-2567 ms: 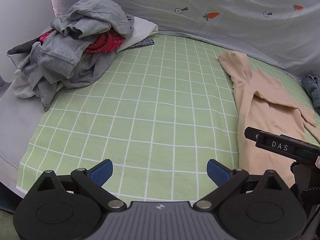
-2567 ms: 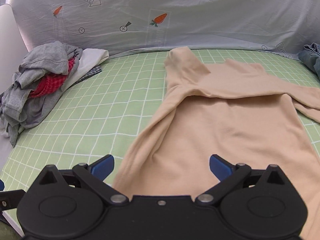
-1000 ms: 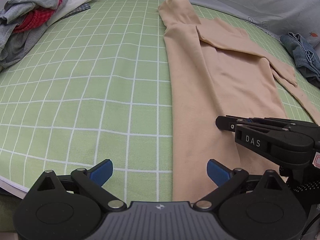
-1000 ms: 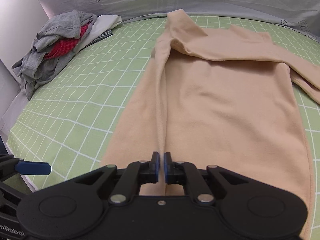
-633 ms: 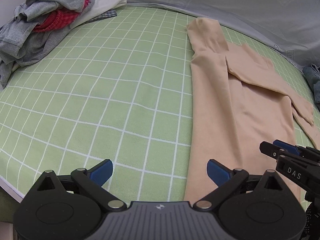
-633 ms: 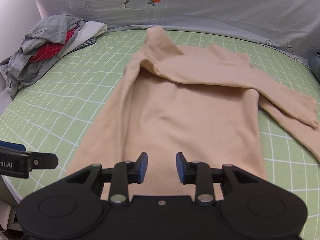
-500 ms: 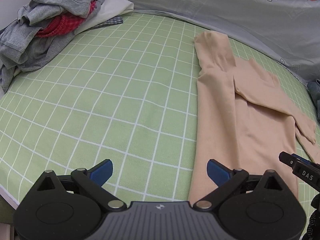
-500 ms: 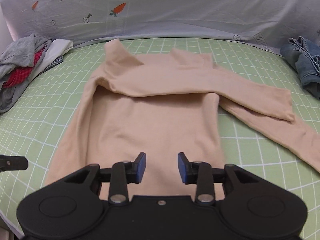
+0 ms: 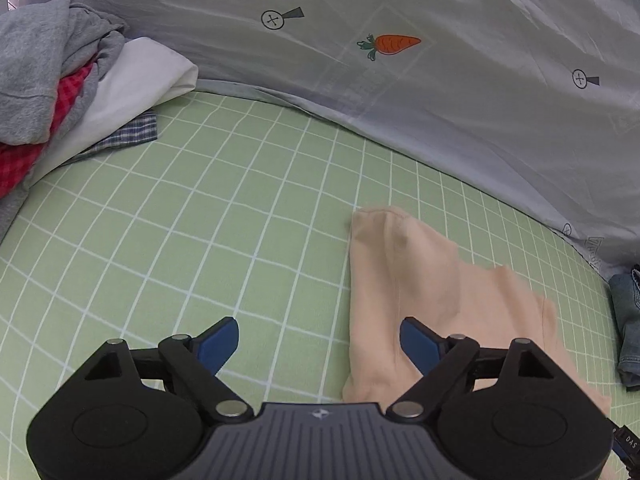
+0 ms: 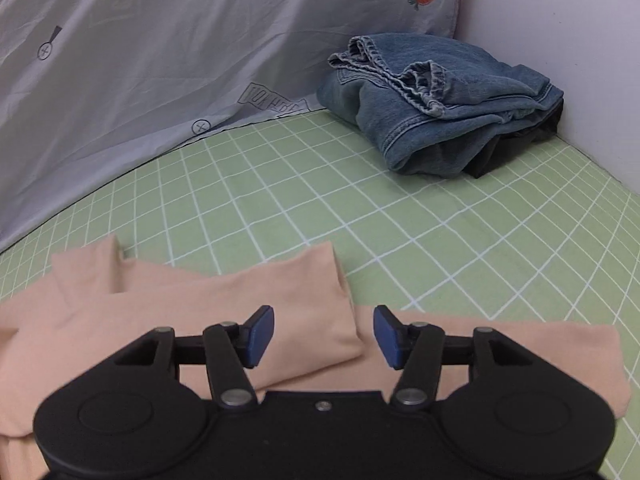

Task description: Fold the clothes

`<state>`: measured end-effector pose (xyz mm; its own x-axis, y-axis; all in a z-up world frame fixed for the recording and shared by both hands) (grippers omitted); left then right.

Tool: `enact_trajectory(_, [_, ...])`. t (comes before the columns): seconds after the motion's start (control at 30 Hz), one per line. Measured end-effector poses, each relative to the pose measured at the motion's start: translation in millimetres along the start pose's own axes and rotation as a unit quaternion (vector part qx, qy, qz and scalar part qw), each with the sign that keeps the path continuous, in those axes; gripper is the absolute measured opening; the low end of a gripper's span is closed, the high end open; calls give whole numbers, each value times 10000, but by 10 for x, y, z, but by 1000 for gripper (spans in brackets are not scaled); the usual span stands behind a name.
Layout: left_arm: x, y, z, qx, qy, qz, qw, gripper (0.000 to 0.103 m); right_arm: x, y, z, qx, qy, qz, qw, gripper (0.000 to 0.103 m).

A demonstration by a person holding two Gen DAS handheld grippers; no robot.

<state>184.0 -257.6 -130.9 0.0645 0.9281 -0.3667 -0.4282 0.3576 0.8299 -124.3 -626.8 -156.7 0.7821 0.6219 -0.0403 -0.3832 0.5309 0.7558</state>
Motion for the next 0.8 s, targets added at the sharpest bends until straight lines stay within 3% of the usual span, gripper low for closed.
enact_trajectory(0.1, [-82, -345, 225, 91, 189, -91, 9997, 79, -65, -225, 105, 99, -91, 112, 9998, 56])
enact_trajectory(0.27, [-196, -707, 295, 390, 230, -222, 9987, 64, -26, -376, 169, 256, -170, 156, 9994, 51])
enact_trajectory(0.33, [-212, -796, 263, 520, 328, -202, 9979, 50, 17, -379, 176, 246, -88, 156, 9995, 41])
enact_trajectory(0.37, [-229, -811, 245, 514, 328, -189, 9980, 48, 36, -378, 175, 225, -41, 143, 9996, 34])
enact_trajectory(0.4, [-252, -815, 232, 476, 306, -176, 9982, 34, 53, -376, 174, 204, 5, 128, 9997, 30])
enact_trajectory(0.43, [-276, -819, 218, 438, 285, -164, 9985, 8, 68, -373, 174, 181, 60, 114, 9998, 19])
enact_trajectory(0.47, [-286, -821, 210, 390, 307, -127, 9987, 4, 75, -370, 180, 149, 113, 133, 9997, 5])
enact_trajectory(0.57, [-316, -771, 218, 219, 320, -88, 9992, 3, 19, -290, 226, -51, 62, 97, 9999, 2])
enact_trajectory(0.67, [-363, -570, 292, -157, 235, -66, 9996, 2, -167, -52, 366, -560, -246, -54, 9981, 1])
enact_trajectory(0.8, [-422, -499, 334, -259, 154, -145, 9994, 2, -347, 156, 545, -989, -188, -339, 9943, 1])
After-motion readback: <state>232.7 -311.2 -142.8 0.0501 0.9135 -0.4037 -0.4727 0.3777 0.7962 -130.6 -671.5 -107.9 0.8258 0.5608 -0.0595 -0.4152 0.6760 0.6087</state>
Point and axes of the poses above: each gripper's, at about its wrist camera, not at the fingertips, and y roughly against the way its jaws point, x to its left, z to its top, the point moved 3 cm from there along -y, roughly the way its jaws point, and after that the axes turned 11 degrees about y, right-handed, at the moved point
